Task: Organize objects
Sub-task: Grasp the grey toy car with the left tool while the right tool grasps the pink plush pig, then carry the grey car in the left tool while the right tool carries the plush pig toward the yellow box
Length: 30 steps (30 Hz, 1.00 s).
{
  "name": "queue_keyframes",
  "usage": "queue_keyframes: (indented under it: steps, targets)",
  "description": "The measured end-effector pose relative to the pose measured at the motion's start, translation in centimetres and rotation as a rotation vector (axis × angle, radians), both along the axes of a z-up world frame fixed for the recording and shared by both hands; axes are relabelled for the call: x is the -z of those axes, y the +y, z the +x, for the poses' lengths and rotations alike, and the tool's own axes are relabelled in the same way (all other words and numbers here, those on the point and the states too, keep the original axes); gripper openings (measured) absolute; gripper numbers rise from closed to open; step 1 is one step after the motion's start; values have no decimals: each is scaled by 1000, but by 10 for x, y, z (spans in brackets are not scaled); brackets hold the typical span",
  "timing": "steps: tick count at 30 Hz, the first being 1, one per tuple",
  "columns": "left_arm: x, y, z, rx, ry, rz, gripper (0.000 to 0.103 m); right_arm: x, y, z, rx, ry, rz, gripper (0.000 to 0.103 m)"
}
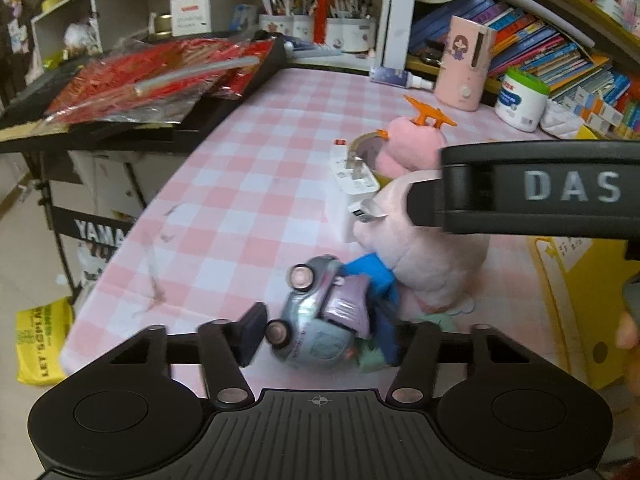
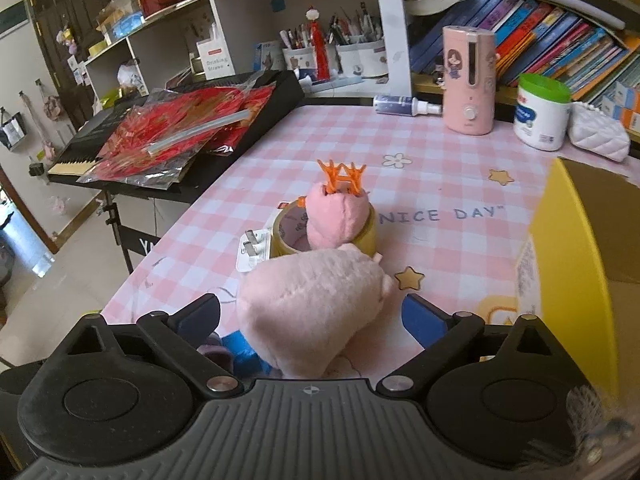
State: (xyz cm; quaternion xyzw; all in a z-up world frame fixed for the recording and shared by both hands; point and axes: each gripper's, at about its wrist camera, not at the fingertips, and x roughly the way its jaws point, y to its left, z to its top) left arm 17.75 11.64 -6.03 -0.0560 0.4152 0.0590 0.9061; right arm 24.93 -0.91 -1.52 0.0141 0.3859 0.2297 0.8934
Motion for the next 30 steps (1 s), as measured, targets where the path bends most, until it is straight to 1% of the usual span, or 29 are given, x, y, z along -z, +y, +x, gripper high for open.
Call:
queue_keyframes:
  steps: [3,5,7,11,16,17,18,19,21,25,30]
  targets:
    - [-2,1,2,-1,1,-8,48,5,6,7,-14,16,-9,101]
    - [-7,6,0,-19,-15,-25,47,9,10,11,-18,25,-24,102]
    - [-11,11,-4,-45,-32,-31,47,12,12,16,-16,39,-32,103]
    - [-16,24,-13,-110,-36,-54,47,19,18,28,1,73,-23,103]
    - [-27,33,-22,-149,-76,-78,47,33,23,39,32,90,-39,103]
    - [-29,33,-23,-152,-83,-80,47,36,23,41,35,88,-51,101]
    - [-32,34,-24,-155,-93,-84,47,38,23,41,28,78,-67,97]
    - [-35,34,-25,-155,-101,-85,47,38,22,39,18,54,-82,89]
    - [-41,33,-28,-155,-122,-92,47,32,19,33,-1,11,-96,80]
    - [-49,29,-32,-134,-156,-98,47,18,5,22,15,-15,-57,78]
    - [-52,22,-41,-114,-173,-110,47,-2,-10,3,27,-51,-29,78]
